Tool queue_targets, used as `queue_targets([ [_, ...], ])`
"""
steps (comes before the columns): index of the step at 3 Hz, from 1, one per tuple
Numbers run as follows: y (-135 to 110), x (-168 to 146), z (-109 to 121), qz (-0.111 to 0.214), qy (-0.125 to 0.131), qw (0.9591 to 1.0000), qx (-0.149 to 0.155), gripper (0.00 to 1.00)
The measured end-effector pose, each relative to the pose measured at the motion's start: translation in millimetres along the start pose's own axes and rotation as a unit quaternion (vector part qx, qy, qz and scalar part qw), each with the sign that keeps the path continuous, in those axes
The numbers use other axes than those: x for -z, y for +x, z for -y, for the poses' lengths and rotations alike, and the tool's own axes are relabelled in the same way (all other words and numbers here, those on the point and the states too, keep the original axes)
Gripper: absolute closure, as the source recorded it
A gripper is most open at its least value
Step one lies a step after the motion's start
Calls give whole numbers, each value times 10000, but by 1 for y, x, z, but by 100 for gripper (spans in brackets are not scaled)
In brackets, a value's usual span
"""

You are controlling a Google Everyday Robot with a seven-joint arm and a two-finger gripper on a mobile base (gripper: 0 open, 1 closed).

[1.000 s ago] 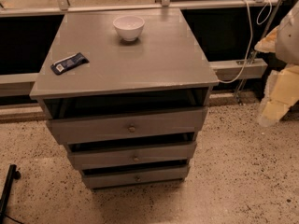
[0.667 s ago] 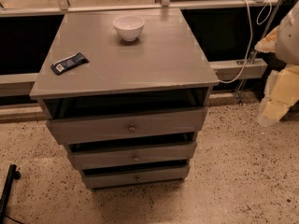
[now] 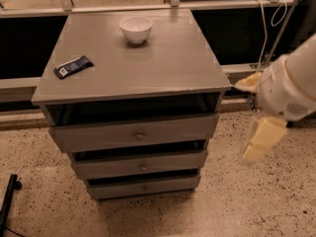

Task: Open top drawer

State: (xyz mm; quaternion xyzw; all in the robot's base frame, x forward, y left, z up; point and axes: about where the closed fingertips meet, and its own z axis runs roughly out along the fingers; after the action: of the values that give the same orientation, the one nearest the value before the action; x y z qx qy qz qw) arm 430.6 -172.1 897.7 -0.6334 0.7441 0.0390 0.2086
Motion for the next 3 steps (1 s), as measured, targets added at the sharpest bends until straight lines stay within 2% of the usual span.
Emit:
queue_targets([
  [1,1,-32,-15,262,-45,9996,115,0],
  [2,2,-36,-14,257,-27,9996,145,0],
  [3,9,-77,-9,339,77,9987,377,0],
])
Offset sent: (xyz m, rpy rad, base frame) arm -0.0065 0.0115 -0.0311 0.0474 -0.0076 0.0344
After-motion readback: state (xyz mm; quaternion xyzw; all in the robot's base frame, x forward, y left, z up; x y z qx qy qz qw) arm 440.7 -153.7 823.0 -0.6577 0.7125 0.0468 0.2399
